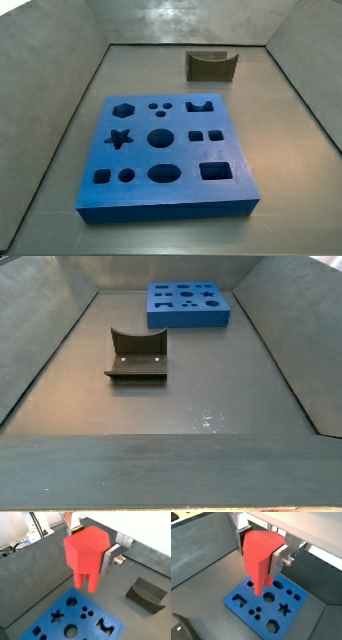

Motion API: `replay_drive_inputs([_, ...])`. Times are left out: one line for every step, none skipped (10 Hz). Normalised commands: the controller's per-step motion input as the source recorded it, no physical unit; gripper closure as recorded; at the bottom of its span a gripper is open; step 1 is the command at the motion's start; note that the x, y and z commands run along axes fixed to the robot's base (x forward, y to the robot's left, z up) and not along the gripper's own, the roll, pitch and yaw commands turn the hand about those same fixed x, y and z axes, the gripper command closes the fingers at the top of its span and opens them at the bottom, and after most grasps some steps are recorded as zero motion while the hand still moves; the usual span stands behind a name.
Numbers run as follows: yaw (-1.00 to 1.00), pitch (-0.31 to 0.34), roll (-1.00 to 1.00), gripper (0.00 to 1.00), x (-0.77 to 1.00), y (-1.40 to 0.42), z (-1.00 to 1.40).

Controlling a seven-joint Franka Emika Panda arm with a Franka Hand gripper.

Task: Pick up the 3 prong object. Move to above the board. Insert the 3 prong object.
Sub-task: Move to above the board, then insert the 3 prong object.

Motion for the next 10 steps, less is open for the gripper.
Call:
replay_drive_inputs([0.01,0.041,0.05,1.00,0.08,-0.17,-0.01])
replay_drive_inputs([0.00,0.000,0.01,1.00,-0.01,0.00,0.00])
replay_drive_inputs([0.00,0.000,0.12,1.00,-0.11,0.00,-0.05])
replay_drive_inputs([0.01,0.000,0.17,1.00,0.00,0.00,-0.22])
replay_drive_inputs([0.09,-0.131,0.25,1.00,-0.06,0.00,-0.47])
replay_drive_inputs([0.12,-0.226,0.13,1.00,-0.06,0.02,-0.60])
replay_drive_inputs([0.17,-0.200,0.02,1.00,0.00,0.06,-0.68])
replay_drive_inputs([0.19,-0.249,0.00,1.00,-0.06,0.02,-0.75])
replay_drive_inputs([0.22,-0.343,-0.01,1.00,-0.13,0.05,-0.78])
replay_drive_inputs([0.29,-0.280,-0.16,1.00,0.05,0.13,-0.75])
